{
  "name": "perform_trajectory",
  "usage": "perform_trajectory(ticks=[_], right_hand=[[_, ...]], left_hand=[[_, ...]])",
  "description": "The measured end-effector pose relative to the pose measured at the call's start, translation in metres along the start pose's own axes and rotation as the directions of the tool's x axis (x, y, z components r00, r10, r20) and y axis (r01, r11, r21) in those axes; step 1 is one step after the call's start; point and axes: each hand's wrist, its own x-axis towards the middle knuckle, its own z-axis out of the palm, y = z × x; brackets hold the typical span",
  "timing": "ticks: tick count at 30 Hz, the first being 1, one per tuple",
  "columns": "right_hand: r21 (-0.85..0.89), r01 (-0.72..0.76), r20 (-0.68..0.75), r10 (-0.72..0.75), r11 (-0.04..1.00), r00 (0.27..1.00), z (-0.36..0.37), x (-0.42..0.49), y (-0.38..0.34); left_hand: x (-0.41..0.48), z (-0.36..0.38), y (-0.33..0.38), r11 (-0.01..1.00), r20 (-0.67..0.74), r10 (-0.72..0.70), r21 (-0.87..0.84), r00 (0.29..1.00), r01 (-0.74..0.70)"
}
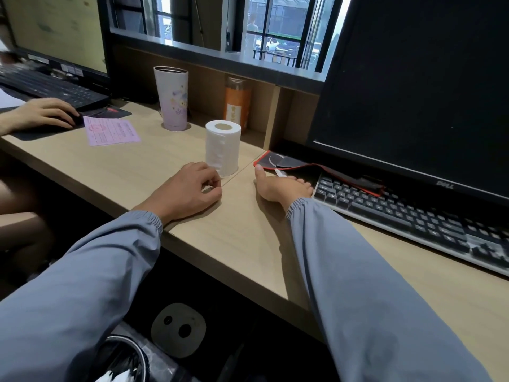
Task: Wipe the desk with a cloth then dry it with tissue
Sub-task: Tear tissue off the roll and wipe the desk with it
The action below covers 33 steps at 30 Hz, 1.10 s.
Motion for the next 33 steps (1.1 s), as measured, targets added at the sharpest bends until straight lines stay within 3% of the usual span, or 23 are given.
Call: perform_trajectory(ticks=[5,11,20,23,29,33], right_hand=[[-0.024,0.003,-0.029,-0.003,1.000,1.000,0.008,0.002,0.004],[-0.095,0.233,-0.024,-0.237,0.968,0.971,0.010,0.006,0.032],[-0.115,0.629,0.104,-0.621,0.769,0.777,0.028,-0.020,0.053],[-0.109,0.644,0.140,-0.629,0.757,0.764,0.017,-0.019,0.056],[-0.105,0.589,0.097,-0.581,0.801,0.808,0.014,-0.001,0.045],[-0.133,0.666,0.106,-0.658,0.734,0.746,0.022,-0.018,0.052]], left_hand=[[0.001,0.000,0.003,1.000,0.003,-0.014,-0.006,1.000,0.014],[0.003,0.000,0.006,1.000,0.007,-0.015,-0.006,1.000,0.015],[0.000,-0.002,0.007,0.999,0.028,-0.024,0.028,0.999,0.023],[-0.001,-0.003,0.008,0.999,0.029,-0.025,0.032,0.999,0.024],[-0.004,-0.005,0.012,0.998,0.024,-0.031,0.058,0.999,0.029],[-0.002,-0.005,0.016,0.997,0.033,-0.046,0.064,0.998,0.044]])
